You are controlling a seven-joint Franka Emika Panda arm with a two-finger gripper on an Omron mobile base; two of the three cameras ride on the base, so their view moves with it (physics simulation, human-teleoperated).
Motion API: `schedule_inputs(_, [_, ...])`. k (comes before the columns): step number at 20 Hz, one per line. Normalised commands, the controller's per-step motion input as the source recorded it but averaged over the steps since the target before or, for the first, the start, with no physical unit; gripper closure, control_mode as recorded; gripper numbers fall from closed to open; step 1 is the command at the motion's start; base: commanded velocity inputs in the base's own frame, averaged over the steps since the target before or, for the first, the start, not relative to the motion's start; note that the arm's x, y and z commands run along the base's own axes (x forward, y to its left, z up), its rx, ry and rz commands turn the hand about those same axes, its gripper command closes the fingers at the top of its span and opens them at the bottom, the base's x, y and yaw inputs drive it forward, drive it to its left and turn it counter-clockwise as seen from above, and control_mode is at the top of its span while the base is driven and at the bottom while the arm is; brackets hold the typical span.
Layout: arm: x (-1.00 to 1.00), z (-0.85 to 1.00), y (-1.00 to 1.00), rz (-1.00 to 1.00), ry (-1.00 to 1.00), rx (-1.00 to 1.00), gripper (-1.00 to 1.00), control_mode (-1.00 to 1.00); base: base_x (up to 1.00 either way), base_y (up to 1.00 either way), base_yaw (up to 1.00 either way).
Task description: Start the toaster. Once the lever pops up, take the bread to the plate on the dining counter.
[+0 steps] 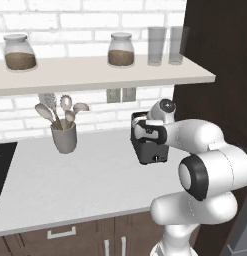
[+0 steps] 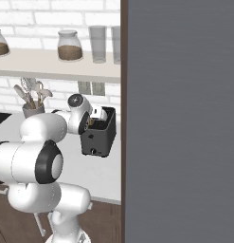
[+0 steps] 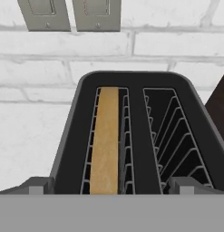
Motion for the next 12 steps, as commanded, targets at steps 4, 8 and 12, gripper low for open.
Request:
schedule_inputs(4, [0.0,0.0,0.0,0.0,0.0,0.0,1.0,-1.0,0.0,0.0,0.0])
schedule_inputs(8, [0.0,0.0,0.0,0.0,0.0,0.0,1.0,-1.0,0.0,0.0,0.0])
schedule_inputs(12, [0.0,0.0,0.0,0.0,0.0,0.0,1.0,-1.0,0.0,0.0,0.0])
